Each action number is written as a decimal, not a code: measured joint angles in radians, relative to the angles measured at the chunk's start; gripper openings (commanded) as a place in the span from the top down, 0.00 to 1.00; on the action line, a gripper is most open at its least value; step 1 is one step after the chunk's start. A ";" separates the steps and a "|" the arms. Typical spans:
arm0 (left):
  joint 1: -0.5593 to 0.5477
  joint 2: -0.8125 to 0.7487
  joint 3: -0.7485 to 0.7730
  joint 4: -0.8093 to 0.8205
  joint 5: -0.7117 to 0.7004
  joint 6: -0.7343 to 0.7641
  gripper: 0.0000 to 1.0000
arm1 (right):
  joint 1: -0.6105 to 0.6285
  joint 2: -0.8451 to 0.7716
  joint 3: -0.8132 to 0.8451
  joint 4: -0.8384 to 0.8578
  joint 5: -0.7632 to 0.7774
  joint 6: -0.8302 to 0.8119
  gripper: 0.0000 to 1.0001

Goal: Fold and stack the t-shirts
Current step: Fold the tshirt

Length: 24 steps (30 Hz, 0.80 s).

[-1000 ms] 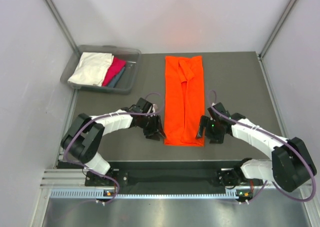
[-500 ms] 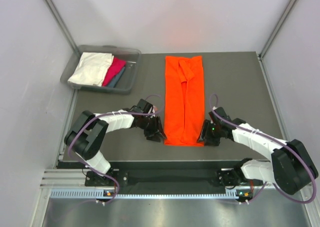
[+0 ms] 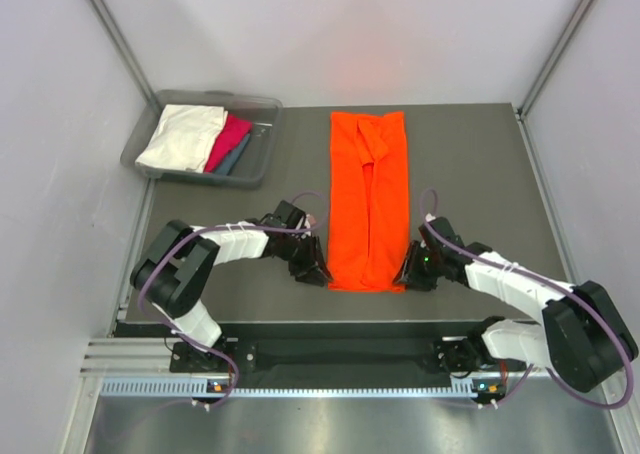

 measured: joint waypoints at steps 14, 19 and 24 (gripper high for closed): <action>-0.002 0.021 -0.023 0.022 0.015 -0.008 1.00 | 0.000 -0.076 -0.052 -0.030 0.035 0.009 1.00; -0.038 -0.021 -0.059 0.026 -0.006 -0.029 1.00 | 0.000 -0.089 -0.059 -0.037 0.024 0.007 1.00; -0.096 -0.078 -0.063 -0.012 -0.053 -0.039 1.00 | -0.001 -0.152 -0.059 -0.111 0.021 0.002 1.00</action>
